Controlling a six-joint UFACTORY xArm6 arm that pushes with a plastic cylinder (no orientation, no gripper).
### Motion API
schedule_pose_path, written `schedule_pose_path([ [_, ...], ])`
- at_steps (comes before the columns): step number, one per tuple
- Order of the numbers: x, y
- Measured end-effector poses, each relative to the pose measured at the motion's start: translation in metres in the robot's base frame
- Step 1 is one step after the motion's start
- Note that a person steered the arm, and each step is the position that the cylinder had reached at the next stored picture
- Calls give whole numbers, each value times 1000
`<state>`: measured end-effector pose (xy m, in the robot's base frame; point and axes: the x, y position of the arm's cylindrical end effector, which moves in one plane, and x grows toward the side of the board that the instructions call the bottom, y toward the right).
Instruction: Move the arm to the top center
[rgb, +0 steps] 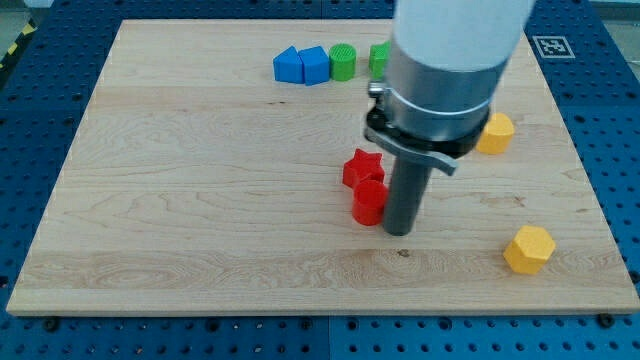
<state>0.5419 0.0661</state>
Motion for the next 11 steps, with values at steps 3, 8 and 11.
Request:
schedule_pose_path([
  [3,-3,-105],
  [8,-283,-176],
  [11,-329,-68],
])
